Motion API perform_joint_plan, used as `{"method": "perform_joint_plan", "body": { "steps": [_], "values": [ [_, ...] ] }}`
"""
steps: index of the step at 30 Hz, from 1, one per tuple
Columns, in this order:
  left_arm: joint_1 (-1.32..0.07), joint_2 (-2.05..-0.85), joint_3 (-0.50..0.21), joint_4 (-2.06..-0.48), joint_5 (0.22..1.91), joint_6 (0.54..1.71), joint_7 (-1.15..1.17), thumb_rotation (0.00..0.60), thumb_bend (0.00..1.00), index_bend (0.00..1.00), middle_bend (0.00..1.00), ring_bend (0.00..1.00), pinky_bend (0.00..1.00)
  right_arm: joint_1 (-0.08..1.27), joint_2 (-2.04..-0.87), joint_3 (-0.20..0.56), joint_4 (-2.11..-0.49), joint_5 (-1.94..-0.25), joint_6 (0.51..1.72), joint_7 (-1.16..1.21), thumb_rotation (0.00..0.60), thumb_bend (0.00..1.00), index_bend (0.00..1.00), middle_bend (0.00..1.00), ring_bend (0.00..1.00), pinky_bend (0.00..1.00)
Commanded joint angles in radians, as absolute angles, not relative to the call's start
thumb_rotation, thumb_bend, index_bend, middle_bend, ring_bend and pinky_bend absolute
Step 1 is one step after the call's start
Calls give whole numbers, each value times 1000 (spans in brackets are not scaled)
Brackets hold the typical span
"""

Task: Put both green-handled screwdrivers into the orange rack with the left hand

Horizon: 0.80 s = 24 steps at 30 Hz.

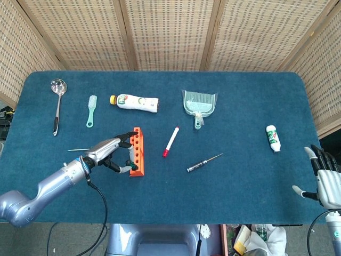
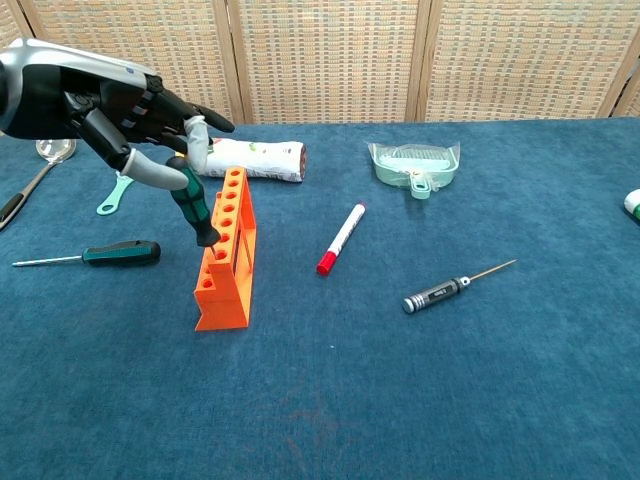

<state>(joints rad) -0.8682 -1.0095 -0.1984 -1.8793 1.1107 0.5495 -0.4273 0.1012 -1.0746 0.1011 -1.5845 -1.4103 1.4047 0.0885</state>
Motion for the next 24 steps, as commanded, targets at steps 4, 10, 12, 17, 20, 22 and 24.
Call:
{"method": "perform_joint_plan", "body": {
  "steps": [4,10,12,17,20,22,24],
  "values": [
    [-883,-1027,-194,-1871,1077,543,-394,600,497,680,0,0,0,102,-1074,101,-1585,-1410,1402,89,600,0,0,0,0,0],
    [-900,-1043,-187,-1870,1041,543,-351,600,498,680,0,0,0,102,-1072,102,-1585,-1406,1400,96,600,0,0,0,0,0],
    [-902,-1046,-187,-1872,1027,548,-340,600,500,680,0,0,0,102,-1070,102,-1584,-1406,1399,99,600,0,0,0,0,0],
    [-907,-1048,-185,-1876,1003,556,-317,600,500,680,0,0,0,104,-1071,101,-1584,-1407,1396,98,600,0,0,0,0,0],
    [-911,-1051,-184,-1876,991,555,-306,600,500,680,0,0,0,104,-1071,101,-1585,-1407,1396,96,600,0,0,0,0,0],
    [-915,-1054,-184,-1874,983,552,-300,600,500,680,0,0,0,104,-1071,101,-1586,-1405,1395,96,600,0,0,0,0,0],
    [-918,-1058,-182,-1872,978,548,-295,600,500,678,0,0,0,105,-1071,101,-1586,-1403,1393,95,600,0,0,0,0,0]
  ]
}}
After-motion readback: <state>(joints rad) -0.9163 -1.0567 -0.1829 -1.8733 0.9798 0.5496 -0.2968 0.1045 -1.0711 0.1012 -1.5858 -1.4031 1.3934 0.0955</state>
